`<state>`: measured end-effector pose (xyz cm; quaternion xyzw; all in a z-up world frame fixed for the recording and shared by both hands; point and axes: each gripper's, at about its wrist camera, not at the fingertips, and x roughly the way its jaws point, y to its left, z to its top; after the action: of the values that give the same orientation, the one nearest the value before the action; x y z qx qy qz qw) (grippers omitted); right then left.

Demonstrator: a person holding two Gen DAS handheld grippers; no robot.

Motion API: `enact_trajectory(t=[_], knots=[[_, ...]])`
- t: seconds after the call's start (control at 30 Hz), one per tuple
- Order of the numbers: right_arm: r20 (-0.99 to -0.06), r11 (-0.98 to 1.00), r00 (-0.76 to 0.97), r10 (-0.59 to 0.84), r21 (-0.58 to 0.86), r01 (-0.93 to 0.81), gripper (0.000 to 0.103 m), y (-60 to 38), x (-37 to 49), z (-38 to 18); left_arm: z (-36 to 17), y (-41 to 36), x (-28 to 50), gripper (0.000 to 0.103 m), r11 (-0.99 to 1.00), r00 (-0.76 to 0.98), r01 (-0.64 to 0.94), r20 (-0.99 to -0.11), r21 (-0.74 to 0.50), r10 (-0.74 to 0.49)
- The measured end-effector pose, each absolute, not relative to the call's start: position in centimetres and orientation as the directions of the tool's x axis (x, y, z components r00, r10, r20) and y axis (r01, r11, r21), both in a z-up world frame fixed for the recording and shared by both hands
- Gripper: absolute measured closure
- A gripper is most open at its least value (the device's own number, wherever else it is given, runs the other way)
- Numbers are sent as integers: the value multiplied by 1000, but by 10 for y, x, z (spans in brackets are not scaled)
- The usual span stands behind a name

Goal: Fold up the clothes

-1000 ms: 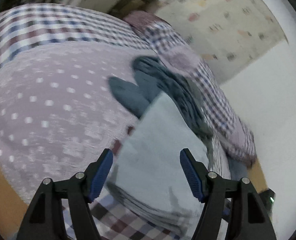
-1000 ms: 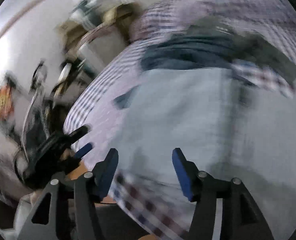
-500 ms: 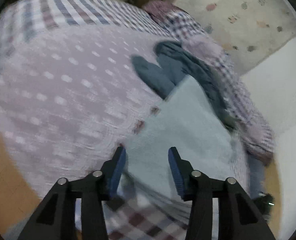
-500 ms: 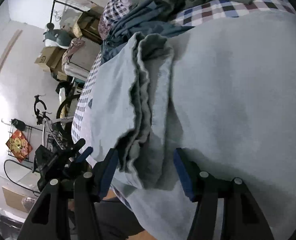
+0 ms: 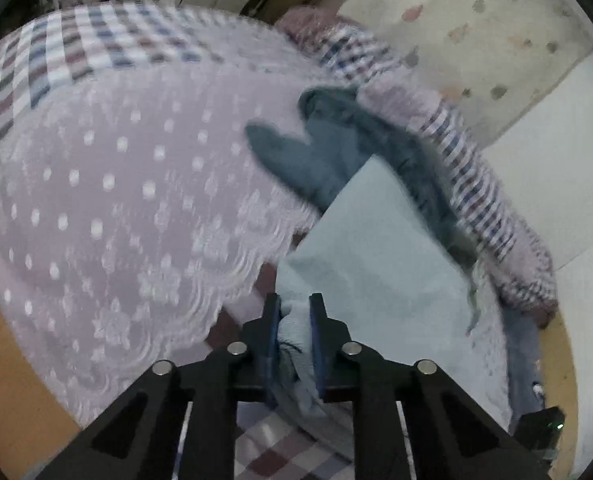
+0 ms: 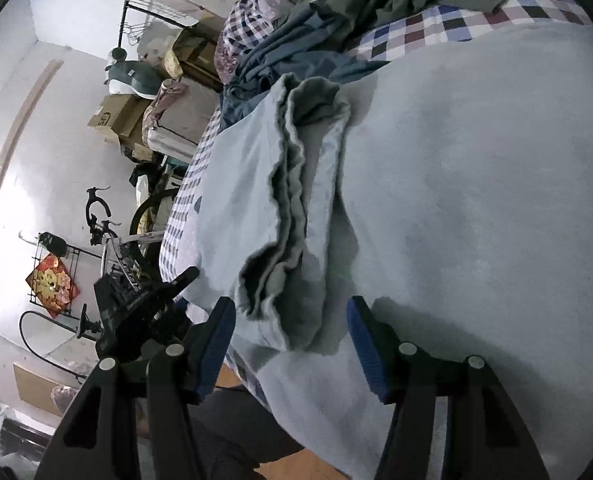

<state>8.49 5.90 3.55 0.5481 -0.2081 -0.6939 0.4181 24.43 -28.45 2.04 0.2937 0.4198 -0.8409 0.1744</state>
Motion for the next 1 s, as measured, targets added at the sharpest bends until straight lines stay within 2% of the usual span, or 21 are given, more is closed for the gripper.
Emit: enact_trajectory(t=[0.07, 0.2, 0.27, 0.4, 0.5, 0.73, 1.0], knots=[[-587, -563, -51, -808, 743, 361, 40, 57, 86, 38, 30, -289, 250, 92, -586, -799, 522, -595, -620, -82], [-594, -568, -48, -803, 739, 362, 40, 55, 87, 38, -5, -308, 248, 92, -476, -723, 618, -690, -626, -33], [-613, -586, -47, -789, 728, 355, 38, 51, 88, 33, -20, -314, 250, 91, -422, -716, 628, -698, -654, 15], [-596, -565, -27, -802, 743, 359, 38, 35, 85, 30, -9, -305, 246, 87, -511, -682, 642, -731, -572, -38], [-583, -550, -24, -812, 751, 366, 38, 20, 80, 29, -10, -308, 251, 83, -498, -683, 644, -729, -581, -33], [-562, -517, 6, -827, 766, 382, 38, -13, 63, 30, -12, -310, 261, 81, -468, -700, 633, -714, -617, -5], [-533, -529, -69, -843, 798, 288, 40, 22, 42, 21, -13, -313, 257, 79, -447, -710, 626, -704, -639, 12]])
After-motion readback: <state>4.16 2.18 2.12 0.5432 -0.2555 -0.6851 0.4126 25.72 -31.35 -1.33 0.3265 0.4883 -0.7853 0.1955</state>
